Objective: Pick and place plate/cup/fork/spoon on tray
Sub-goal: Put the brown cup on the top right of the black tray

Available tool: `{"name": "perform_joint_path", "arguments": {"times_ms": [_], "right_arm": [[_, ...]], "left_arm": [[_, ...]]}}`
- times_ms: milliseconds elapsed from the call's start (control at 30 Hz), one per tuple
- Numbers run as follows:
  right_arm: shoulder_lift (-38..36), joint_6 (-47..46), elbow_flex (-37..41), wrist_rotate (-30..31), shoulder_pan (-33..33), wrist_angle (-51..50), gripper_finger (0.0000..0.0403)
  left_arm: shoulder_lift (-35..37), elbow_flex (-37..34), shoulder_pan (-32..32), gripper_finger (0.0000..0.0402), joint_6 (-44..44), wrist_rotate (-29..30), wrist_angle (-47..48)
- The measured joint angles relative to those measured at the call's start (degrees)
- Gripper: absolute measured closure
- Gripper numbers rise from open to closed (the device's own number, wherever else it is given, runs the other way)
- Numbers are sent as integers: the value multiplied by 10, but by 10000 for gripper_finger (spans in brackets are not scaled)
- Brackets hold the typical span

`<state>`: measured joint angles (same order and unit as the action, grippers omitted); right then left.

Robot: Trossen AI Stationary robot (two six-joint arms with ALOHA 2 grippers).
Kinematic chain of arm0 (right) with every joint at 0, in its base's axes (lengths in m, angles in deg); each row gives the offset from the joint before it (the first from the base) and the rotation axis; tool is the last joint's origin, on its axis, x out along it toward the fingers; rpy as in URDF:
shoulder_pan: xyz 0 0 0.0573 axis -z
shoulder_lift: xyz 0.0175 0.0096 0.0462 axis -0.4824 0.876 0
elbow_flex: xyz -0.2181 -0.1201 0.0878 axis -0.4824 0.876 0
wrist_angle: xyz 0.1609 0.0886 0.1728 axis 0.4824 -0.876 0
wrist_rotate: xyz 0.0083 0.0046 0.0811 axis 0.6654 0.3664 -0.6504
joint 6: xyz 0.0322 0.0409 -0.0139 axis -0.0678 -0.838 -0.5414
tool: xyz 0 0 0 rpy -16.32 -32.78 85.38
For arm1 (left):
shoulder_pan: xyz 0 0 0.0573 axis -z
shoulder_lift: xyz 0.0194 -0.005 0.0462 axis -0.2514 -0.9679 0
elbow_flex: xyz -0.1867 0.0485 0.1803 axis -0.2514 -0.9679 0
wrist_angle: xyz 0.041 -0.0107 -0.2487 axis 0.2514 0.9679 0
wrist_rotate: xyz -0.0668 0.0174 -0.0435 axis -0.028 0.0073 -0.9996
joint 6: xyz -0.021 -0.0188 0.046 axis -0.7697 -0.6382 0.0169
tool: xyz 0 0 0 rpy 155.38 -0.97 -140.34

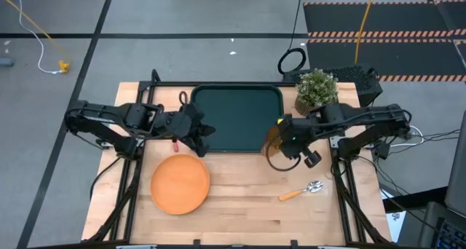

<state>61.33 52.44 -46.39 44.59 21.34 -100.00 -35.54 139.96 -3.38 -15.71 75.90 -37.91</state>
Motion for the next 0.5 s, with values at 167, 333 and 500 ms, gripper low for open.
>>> {"name": "perform_joint_path", "arguments": {"times_ms": [167,333,500], "right_arm": [[-7,15,-8,4,36,-4,403],[9,13,-51,17,78,-4,403],[57,6,-138,22,129,-4,403]], "left_arm": [[-13,0,2,396,-12,-5,4],[-11,0,-11,396,-29,-6,-3],[2,1,-42,396,-34,-6,-1]]}}
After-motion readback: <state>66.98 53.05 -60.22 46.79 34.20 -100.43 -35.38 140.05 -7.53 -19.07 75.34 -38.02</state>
